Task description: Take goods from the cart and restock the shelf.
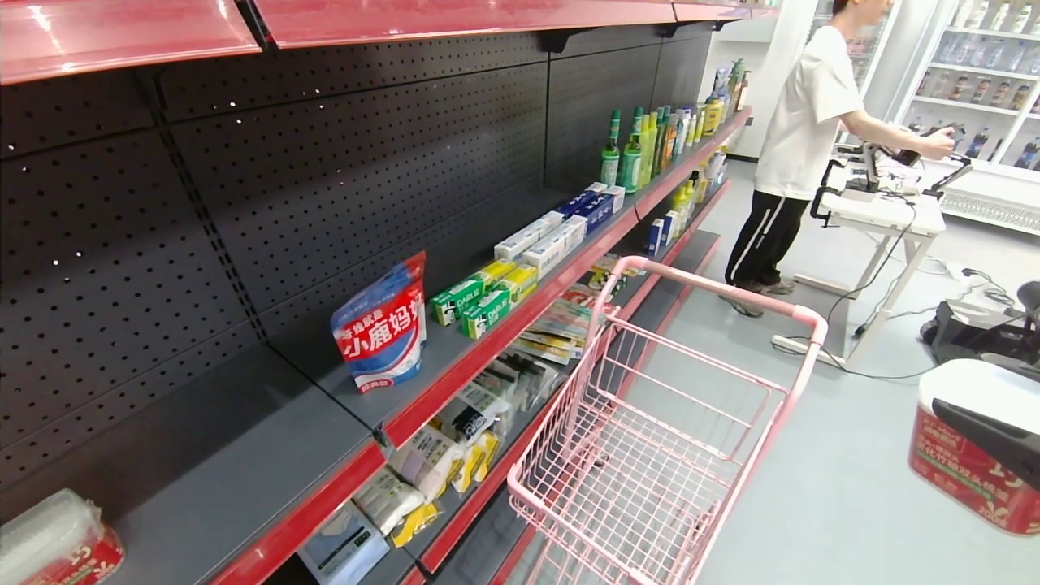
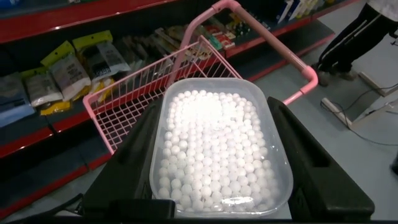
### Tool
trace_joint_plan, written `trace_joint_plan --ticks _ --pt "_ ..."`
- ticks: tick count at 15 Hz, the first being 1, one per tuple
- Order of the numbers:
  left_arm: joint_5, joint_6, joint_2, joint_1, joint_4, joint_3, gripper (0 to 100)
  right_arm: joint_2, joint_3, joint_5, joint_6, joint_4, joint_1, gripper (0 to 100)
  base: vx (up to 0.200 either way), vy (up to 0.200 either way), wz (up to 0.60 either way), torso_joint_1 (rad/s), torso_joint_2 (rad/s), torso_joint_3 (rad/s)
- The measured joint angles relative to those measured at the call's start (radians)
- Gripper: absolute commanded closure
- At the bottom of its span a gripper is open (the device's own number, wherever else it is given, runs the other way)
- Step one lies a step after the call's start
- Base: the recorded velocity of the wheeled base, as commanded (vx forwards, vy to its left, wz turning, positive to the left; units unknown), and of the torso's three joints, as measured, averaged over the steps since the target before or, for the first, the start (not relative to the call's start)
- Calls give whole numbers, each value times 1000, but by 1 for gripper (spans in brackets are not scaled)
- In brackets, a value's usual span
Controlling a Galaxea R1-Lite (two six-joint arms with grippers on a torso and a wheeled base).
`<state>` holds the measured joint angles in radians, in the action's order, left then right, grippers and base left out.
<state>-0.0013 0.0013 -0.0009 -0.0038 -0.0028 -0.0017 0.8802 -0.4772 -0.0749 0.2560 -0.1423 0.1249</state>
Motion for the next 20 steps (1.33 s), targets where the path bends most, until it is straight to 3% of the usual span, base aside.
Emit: trace_joint_plan --ticks 12,18,20 --pt "0 0 0 -1 0 0 0 157 -61 -104 -8 -19 9 100 0 0 0 0 0 0" --pt "0 0 0 0 0 0 0 423 -149 -200 -9 -200 6 100 0 0 0 0 0 0" --pt "0 0 0 0 0 0 0 516 -197 -280 -15 -228 4 100 0 0 0 0 0 0"
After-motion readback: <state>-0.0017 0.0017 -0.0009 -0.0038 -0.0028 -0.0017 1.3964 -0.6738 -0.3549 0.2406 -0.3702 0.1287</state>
